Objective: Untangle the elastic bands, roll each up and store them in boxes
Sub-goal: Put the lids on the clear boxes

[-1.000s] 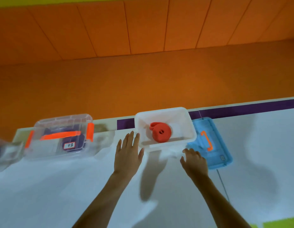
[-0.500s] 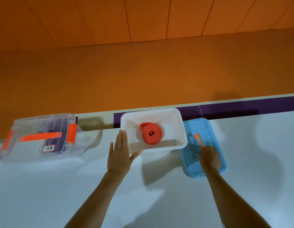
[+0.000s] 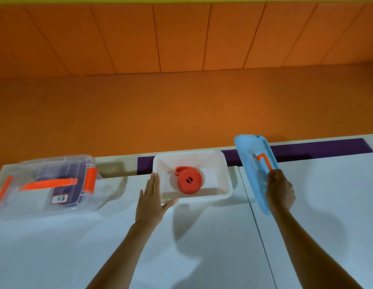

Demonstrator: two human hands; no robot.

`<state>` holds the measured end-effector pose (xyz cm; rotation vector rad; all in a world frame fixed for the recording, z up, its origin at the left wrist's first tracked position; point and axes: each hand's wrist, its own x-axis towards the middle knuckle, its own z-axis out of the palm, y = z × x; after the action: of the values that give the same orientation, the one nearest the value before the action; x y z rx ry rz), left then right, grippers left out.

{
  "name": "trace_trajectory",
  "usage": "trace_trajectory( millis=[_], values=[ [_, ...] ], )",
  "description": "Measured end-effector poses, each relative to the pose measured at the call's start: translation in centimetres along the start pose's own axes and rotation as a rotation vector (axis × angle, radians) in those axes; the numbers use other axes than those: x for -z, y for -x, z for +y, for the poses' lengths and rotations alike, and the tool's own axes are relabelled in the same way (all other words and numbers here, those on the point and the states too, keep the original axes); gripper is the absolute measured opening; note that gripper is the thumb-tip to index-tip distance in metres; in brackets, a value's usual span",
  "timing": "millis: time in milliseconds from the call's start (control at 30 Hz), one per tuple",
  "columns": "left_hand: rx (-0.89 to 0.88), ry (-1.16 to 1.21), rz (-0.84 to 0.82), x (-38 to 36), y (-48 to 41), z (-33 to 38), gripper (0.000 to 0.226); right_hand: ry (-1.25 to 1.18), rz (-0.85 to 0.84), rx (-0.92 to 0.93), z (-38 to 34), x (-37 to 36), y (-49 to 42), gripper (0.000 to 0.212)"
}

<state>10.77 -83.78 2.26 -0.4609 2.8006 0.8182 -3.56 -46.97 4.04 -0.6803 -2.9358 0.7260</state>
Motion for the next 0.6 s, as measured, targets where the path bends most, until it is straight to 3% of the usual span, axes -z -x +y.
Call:
trace_trajectory(
  millis=[100, 233, 333, 433, 600],
  values=[
    [-0.010, 0.041, 0.026, 0.6, 0.0, 0.1, 0.116, -0.032, -0.009, 0.244, -3.5, 0.1, 1.0, 0.022],
    [0.011, 0.307, 0.206, 2.0, -0.1, 0.4, 0.100, 0.181, 0.021, 0.707, -7.6, -0.8, 3.3, 0.018],
    [0.075, 0.509, 0.216, 2.5, -0.8, 1.1, 0.102, 0.172, 0.058, 0.927, -10.0, -2.3, 5.0, 0.017],
    [0.145, 0.622, 0.164, 2.5, -2.4, 1.6, 0.093, 0.089, 0.041, 1.054, -11.3, -4.1, 6.2, 0.012],
    [0.197, 0.483, 0.157, 0.8, -3.6, 1.9, 0.070, 0.062, -0.050, 1.085, -10.6, -6.4, 7.1, 0.019]
  ],
)
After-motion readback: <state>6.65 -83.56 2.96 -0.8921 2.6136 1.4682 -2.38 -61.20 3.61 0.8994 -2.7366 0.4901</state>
